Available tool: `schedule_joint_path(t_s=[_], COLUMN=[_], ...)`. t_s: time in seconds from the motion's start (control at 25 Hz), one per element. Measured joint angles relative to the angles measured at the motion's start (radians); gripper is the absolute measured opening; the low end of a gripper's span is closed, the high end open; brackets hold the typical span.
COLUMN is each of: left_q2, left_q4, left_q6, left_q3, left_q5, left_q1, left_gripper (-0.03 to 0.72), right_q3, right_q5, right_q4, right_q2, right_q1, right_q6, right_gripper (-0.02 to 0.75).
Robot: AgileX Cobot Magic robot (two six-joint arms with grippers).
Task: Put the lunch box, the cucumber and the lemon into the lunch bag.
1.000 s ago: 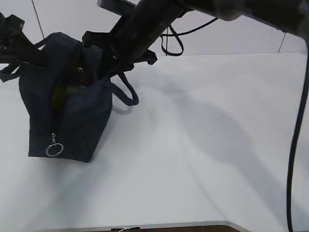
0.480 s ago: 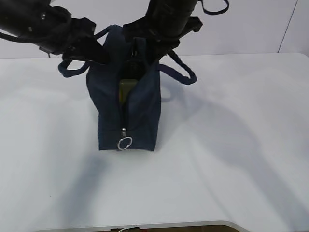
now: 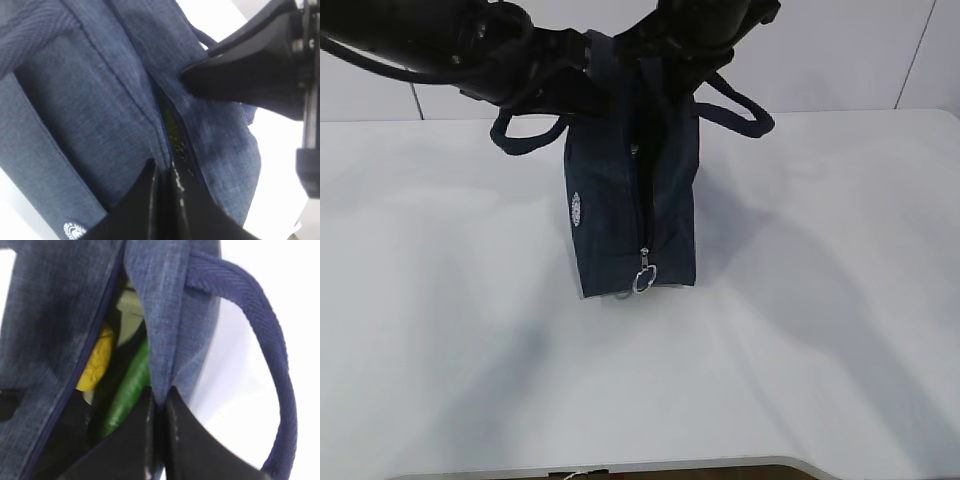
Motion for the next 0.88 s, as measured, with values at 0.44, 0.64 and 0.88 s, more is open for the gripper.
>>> schedule_joint_path(t_s=[0.44,0.64,0.88], left_q2=[0.081,0.085,0.085], left_q4=[-0.016,-0.021,-0.025], left_q6=[-0.024,-0.026,-0.026], left_q3=[0.0,0.0,0.0], left_q5=[-0.045,-0.079,-0.086], left_q1=[-0.005,-0.005,-0.005], left_gripper=[-0.011,-0.011,-0.012], right_q3=[0.023,0.051,0.051], right_q5=[0.0,-0.002,-0.006], right_q4=[0.022,0.029,0.03], right_q2=[0.0,0.0,0.0], right_q1=[-0.03,-0.03,-0.047], right_q6=[-0.004,-0.004,-0.004], right_gripper=[0.01,0.01,0.01])
